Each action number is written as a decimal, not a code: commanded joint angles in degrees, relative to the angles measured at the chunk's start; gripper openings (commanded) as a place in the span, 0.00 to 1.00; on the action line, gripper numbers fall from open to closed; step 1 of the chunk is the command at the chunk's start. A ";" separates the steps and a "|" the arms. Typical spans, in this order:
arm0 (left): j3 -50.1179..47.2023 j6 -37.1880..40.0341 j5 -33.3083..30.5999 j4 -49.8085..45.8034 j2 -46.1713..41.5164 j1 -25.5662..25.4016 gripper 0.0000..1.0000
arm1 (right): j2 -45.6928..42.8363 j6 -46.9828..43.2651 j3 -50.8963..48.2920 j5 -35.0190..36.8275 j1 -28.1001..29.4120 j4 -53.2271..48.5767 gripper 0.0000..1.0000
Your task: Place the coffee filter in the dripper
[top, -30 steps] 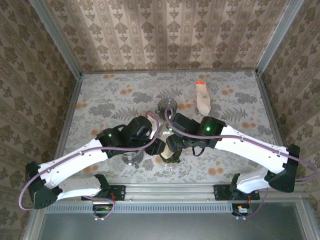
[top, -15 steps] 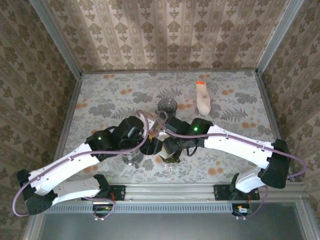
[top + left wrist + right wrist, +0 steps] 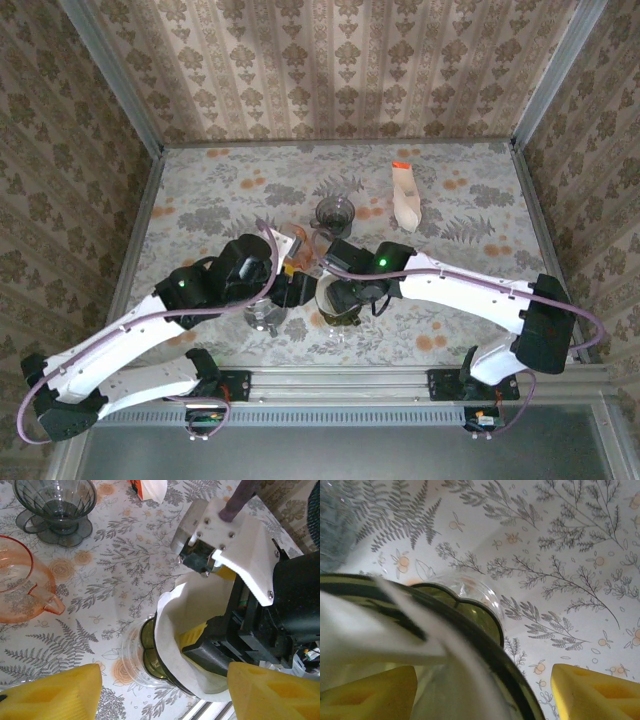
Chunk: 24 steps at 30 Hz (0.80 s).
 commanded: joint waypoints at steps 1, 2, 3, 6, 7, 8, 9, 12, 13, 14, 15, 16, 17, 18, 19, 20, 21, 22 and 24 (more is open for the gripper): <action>-0.50 -1.00 0.81 -0.16 0.84 0.38 0.70 | 1.22 0.93 -1.58 0.18 -0.25 1.47 0.73; -0.62 -1.07 1.12 -0.12 1.07 0.45 0.70 | 1.36 1.01 -1.84 0.28 -0.25 1.64 0.73; -0.72 -1.00 1.39 -0.04 1.42 0.36 0.70 | 1.52 1.02 -2.09 0.26 -0.25 1.90 0.72; -1.16 -1.18 2.07 0.15 2.29 0.42 0.70 | 1.71 1.11 -2.58 0.55 -0.25 2.26 0.73; -1.22 -1.29 2.23 0.14 2.57 0.43 0.70 | 1.85 1.09 -2.67 0.59 -0.25 2.28 0.73; -1.38 -1.36 2.38 0.23 2.76 0.44 0.70 | 1.96 1.24 -2.74 0.69 -0.25 2.28 0.73; -1.43 -1.37 2.50 0.24 2.98 0.40 0.70 | 2.02 1.35 -2.83 0.89 -0.21 2.25 0.73; -1.67 -1.48 2.88 0.10 3.70 0.32 0.69 | 2.02 1.72 -3.20 1.42 -0.25 2.31 0.73; -1.52 -1.37 2.86 -0.15 4.10 0.30 0.67 | 2.06 1.98 -3.29 1.68 -0.25 2.29 0.73; -1.45 -1.35 2.92 -0.32 4.55 0.33 0.65 | 2.07 2.16 -3.29 1.78 -0.25 2.37 0.73; -1.35 -1.29 3.03 -0.54 4.95 0.15 0.63 | 2.07 2.33 -3.29 1.88 -0.25 2.34 0.73; -1.25 -1.18 2.95 -0.79 5.50 0.10 0.61 | 1.97 2.51 -3.29 2.00 -0.25 2.50 0.73; -1.21 -1.11 2.94 -1.03 5.92 -0.04 0.61 | 1.90 2.61 -3.29 2.00 -0.25 2.67 0.73; -1.00 -1.01 2.89 -1.41 6.55 -0.07 0.61 | 1.81 2.69 -3.29 2.02 -0.25 2.85 0.73; -0.90 -0.91 2.73 -1.81 7.01 -0.16 0.61 | 1.79 2.71 -3.20 1.96 -0.25 2.90 0.73; -0.71 -0.85 2.52 -2.11 7.40 -0.23 0.60 | 1.80 2.78 -3.11 1.95 -0.25 2.98 0.73; -0.69 -0.74 2.52 -2.23 7.75 -0.25 0.59 | 1.80 2.78 -3.07 1.82 -0.25 3.05 0.73; -0.68 -0.74 2.44 -2.32 7.95 -0.32 0.59 | 1.80 2.86 -3.11 1.70 -0.25 3.14 0.73; -0.72 -0.69 2.67 -2.03 7.96 -0.36 0.58 | 1.85 2.95 -3.11 1.47 -0.24 3.33 0.73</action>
